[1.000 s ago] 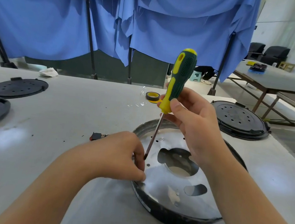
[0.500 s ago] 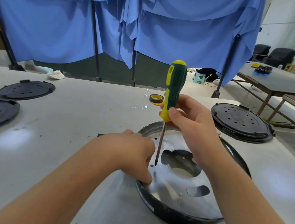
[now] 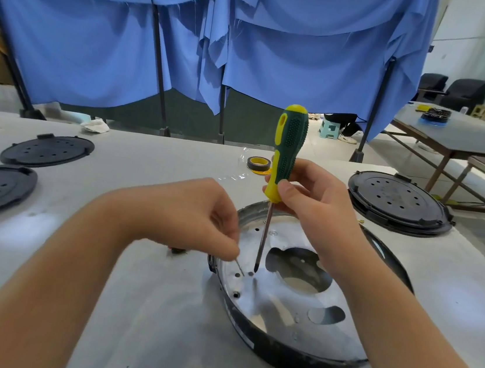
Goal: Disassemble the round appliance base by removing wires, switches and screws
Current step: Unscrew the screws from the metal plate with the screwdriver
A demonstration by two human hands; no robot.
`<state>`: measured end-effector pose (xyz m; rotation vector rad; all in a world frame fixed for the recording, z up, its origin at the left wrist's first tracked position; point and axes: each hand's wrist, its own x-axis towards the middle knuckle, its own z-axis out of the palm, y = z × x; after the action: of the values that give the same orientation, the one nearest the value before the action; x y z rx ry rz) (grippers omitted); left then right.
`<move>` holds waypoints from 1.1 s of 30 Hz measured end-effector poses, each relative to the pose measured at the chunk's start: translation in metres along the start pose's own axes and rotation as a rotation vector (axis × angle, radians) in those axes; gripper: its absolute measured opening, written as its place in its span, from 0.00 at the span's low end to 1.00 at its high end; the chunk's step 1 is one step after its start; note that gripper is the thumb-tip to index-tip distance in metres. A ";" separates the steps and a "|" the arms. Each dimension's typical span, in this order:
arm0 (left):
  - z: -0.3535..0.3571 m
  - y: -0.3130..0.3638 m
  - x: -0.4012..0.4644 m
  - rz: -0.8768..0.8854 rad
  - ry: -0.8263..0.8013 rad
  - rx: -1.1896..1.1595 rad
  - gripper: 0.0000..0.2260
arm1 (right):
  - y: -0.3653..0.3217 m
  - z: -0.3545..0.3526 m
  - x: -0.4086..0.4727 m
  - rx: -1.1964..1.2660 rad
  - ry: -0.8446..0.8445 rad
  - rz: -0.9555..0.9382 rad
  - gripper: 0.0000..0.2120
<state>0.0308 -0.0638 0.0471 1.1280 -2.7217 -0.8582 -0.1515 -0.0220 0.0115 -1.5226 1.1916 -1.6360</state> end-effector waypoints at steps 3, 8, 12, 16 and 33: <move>-0.006 -0.030 -0.008 0.010 0.097 -0.247 0.11 | -0.001 0.000 0.000 0.023 -0.002 0.010 0.14; 0.001 -0.088 -0.001 -0.045 0.247 -0.570 0.12 | -0.001 0.000 0.000 0.034 0.007 0.022 0.15; 0.019 -0.111 0.006 -0.121 0.252 -0.700 0.13 | 0.000 0.000 0.000 0.025 0.013 0.024 0.14; 0.029 -0.118 0.006 -0.212 0.233 -0.511 0.14 | 0.000 0.000 0.000 0.007 0.016 0.032 0.14; 0.049 -0.079 0.016 -0.091 0.366 -0.283 0.15 | -0.023 -0.004 0.000 -0.058 -0.058 0.062 0.14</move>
<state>0.0560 -0.0974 -0.0377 1.2151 -2.1941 -0.9087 -0.1519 -0.0112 0.0321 -1.5420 1.2525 -1.5192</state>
